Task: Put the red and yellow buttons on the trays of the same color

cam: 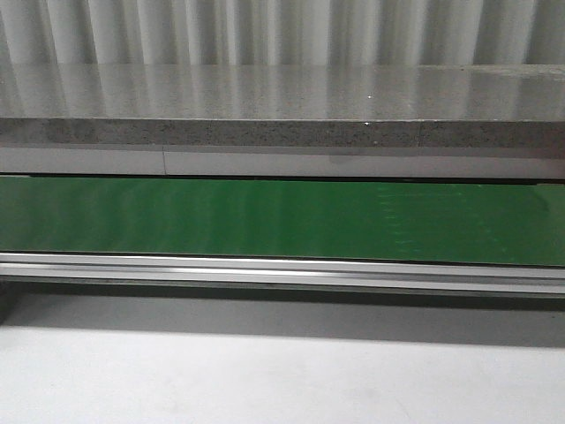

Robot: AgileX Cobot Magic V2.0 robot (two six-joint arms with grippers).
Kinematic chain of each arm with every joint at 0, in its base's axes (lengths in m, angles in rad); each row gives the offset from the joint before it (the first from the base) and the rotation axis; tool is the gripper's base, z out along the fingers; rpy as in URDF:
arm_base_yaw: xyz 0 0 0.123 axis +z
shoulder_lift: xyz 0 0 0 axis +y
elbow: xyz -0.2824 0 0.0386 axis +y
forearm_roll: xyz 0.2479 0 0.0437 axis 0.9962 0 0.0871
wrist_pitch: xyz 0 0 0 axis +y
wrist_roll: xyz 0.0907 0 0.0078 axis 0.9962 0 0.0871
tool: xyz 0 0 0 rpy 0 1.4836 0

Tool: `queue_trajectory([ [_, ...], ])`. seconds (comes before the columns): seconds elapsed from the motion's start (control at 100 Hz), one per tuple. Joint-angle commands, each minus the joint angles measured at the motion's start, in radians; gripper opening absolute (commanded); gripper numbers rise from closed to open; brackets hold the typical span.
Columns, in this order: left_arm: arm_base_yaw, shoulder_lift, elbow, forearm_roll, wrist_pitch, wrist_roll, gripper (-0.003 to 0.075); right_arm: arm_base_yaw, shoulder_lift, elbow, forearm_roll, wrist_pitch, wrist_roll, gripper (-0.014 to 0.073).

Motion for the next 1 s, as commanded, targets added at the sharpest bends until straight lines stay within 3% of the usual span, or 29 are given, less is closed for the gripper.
queue_trajectory([
  [0.0, -0.007, 0.006, -0.028, -0.01, -0.07, 0.002, -0.002, 0.002, -0.096, 0.021, -0.004, -0.041, -0.012, -0.0066],
  [0.27, -0.007, 0.006, -0.026, -0.01, -0.078, 0.002, -0.002, 0.002, -0.325, 0.054, 0.006, 0.126, -0.012, -0.0066],
  [0.5, -0.007, 0.011, -0.029, -0.008, -0.093, 0.002, -0.002, 0.002, -0.353, 0.054, 0.007, 0.156, -0.012, -0.0066],
  [0.63, 0.0, 0.073, -0.109, 0.022, -0.007, 0.0, -0.0021, 0.002, -0.353, 0.054, 0.007, 0.156, -0.012, -0.0066],
  [0.77, 0.072, 0.204, -0.252, 0.054, 0.088, -0.061, -0.002, 0.002, -0.353, 0.054, 0.007, 0.156, -0.012, -0.0066],
  [0.99, 0.284, 0.436, -0.45, 0.055, 0.189, -0.073, -0.0019, 0.002, -0.353, 0.054, 0.007, 0.156, -0.012, -0.0066],
])
